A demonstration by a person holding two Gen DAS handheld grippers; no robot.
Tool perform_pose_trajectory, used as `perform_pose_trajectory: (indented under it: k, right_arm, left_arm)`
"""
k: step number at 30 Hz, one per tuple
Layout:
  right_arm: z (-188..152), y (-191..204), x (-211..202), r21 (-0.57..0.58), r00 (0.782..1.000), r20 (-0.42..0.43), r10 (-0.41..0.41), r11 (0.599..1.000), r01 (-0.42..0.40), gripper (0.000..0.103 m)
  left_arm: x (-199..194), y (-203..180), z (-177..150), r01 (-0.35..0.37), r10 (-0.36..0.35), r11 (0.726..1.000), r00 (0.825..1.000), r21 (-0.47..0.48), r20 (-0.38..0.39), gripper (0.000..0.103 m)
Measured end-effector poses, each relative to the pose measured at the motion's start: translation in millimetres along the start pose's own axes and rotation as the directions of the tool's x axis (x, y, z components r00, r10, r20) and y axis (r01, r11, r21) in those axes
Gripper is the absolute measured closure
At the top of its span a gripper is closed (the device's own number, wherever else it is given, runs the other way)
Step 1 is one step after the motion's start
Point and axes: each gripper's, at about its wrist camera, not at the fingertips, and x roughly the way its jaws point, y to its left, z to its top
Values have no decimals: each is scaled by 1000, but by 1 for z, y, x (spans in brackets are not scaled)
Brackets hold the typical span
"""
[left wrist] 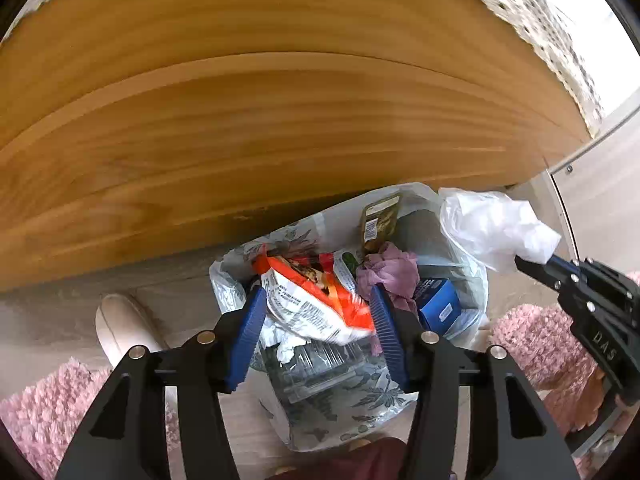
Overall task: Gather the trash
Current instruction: 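Open the left gripper to drop the red packet while the right releases the wrapper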
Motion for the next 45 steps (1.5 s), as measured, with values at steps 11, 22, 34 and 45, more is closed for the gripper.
perform_pose_trajectory:
  k: [11,22,34,45]
  right_arm:
    - [2,16,7,-29,1000,-21,-15,999,15,100]
    - [6,25,25,-31,995,-81,-62,998,60,100]
    - [6,33,35,-49,991,-115,-66,997,61,100]
    - [4,32,44,-39,985,-147,-89,996,84,45]
  left_arm:
    - [-1,-1,-4,-24,25,1000,999,18,-28,8]
    - [-2,11,-5,-14,13,999,999,-31,-45,8]
    - [-2,20,-5,-16,12,996,999,-82,-51,8]
    - [-3,25,-6,-19,14,994,998,-109,-55,8]
